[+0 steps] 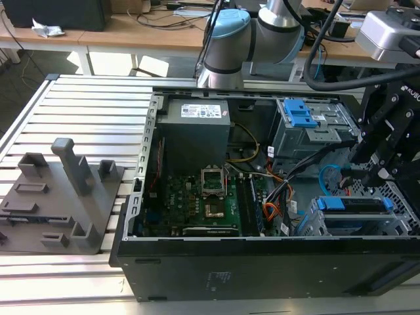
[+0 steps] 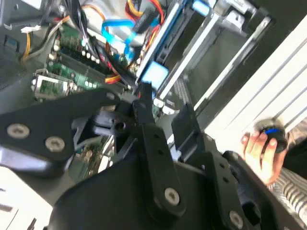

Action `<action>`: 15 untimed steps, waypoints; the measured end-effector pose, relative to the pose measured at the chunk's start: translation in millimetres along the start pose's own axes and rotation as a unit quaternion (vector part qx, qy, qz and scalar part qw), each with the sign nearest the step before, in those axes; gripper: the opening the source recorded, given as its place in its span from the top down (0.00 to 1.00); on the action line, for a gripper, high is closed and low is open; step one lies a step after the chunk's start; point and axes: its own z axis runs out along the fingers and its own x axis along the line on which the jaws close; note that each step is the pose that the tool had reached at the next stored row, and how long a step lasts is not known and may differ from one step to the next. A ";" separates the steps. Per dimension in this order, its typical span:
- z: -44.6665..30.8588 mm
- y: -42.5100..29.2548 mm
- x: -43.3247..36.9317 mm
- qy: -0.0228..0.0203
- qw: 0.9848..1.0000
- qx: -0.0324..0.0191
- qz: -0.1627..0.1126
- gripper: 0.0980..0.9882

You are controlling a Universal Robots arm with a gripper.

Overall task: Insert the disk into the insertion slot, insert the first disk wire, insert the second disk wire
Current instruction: 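Insert the disk into the insertion slot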

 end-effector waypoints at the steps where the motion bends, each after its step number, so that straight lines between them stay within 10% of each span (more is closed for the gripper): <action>1: 0.0 0.0 0.0 0.000 1.000 0.000 0.000 0.61; 5: 0.1 0.0 0.0 0.000 1.000 0.000 0.000 0.70; 8: 0.2 0.0 0.0 0.000 1.000 0.000 0.000 0.98; 15: 0.4 -0.2 0.0 0.000 1.000 0.000 0.000 0.99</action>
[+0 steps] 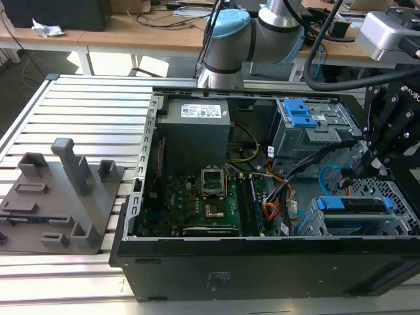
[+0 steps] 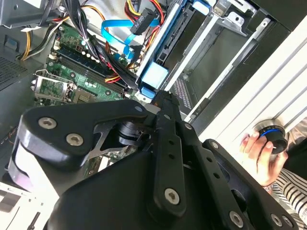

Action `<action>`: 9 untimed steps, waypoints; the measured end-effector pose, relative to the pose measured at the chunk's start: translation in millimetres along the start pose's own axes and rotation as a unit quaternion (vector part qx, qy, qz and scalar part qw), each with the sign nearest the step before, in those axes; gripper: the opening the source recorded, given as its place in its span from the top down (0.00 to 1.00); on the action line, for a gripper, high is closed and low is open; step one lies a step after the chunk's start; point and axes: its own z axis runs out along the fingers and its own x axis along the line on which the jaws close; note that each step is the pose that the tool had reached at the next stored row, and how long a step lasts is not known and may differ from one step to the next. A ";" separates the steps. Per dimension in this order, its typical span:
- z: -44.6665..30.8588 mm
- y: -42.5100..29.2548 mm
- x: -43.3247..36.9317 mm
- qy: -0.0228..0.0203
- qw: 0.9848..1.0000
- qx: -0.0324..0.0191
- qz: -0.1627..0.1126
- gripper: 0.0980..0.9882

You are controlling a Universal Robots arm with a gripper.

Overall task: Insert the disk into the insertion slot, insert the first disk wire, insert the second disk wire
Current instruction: 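Insert the disk into the insertion slot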

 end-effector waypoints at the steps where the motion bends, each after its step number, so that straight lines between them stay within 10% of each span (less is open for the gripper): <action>1: 0.2 -0.7 0.0 0.000 1.000 0.000 0.000 0.99; 9: 6.7 -6.3 -0.2 0.000 1.000 0.000 0.000 0.99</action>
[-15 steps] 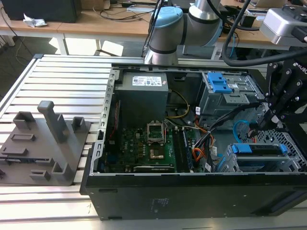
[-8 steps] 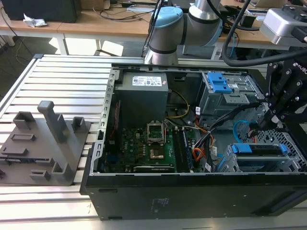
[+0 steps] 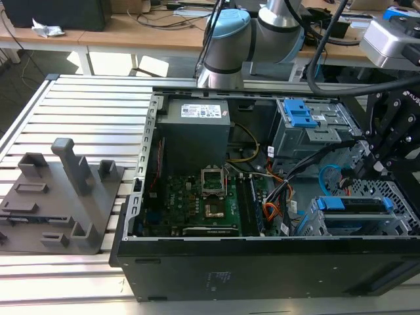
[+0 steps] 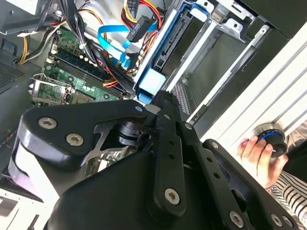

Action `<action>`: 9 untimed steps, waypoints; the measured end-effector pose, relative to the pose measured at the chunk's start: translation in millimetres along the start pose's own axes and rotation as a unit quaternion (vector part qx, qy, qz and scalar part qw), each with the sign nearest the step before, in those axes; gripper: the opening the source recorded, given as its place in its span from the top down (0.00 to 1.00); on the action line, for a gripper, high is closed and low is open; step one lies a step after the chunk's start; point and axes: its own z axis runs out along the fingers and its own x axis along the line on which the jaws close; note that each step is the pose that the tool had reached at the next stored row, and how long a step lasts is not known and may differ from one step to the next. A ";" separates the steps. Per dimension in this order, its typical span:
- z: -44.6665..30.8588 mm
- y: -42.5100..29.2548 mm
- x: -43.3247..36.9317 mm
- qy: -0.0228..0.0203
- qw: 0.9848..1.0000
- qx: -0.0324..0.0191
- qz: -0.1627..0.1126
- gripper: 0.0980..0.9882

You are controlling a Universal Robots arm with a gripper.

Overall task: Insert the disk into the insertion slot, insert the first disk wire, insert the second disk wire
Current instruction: 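Insert the disk into the insertion slot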

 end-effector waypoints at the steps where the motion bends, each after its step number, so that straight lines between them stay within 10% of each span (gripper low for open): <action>1: 1.0 -0.1 0.0 0.000 1.000 0.000 0.000 0.99; 9: 6.9 -0.6 0.0 0.000 1.000 0.000 0.000 0.99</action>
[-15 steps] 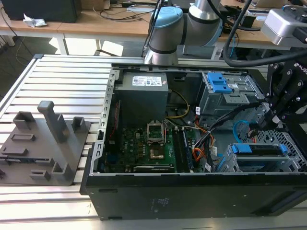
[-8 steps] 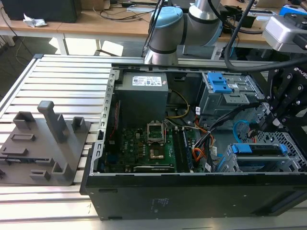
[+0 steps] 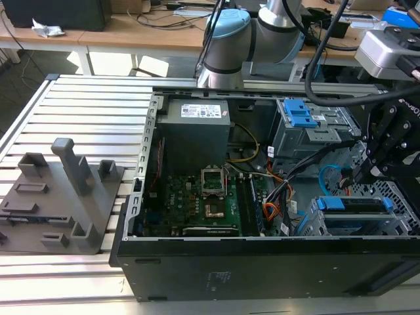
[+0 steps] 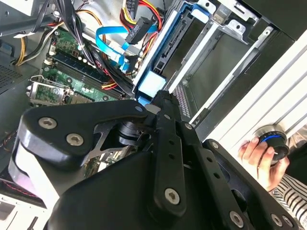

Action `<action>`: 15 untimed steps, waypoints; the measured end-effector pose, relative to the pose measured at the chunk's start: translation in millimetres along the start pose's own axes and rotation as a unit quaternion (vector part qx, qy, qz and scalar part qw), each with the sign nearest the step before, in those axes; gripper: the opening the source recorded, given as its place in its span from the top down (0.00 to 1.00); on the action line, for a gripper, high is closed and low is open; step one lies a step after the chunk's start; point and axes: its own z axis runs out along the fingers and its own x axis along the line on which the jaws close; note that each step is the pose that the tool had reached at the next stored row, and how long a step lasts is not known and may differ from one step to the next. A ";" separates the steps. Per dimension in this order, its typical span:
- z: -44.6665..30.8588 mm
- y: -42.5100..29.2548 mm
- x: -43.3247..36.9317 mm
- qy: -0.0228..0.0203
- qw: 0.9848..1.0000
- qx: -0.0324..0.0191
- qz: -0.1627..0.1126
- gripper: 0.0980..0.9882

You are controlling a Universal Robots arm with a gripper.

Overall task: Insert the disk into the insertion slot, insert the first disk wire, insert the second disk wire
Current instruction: 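Insert the disk into the insertion slot, then insert the first disk wire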

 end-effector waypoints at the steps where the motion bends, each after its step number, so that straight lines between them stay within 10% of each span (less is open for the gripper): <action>1: 0.0 0.0 0.0 0.000 1.000 0.000 0.000 0.99; 13: 0.4 -0.1 0.0 0.000 1.000 0.000 0.000 0.98; 15: 0.5 -0.2 0.0 0.000 1.000 0.000 0.000 0.85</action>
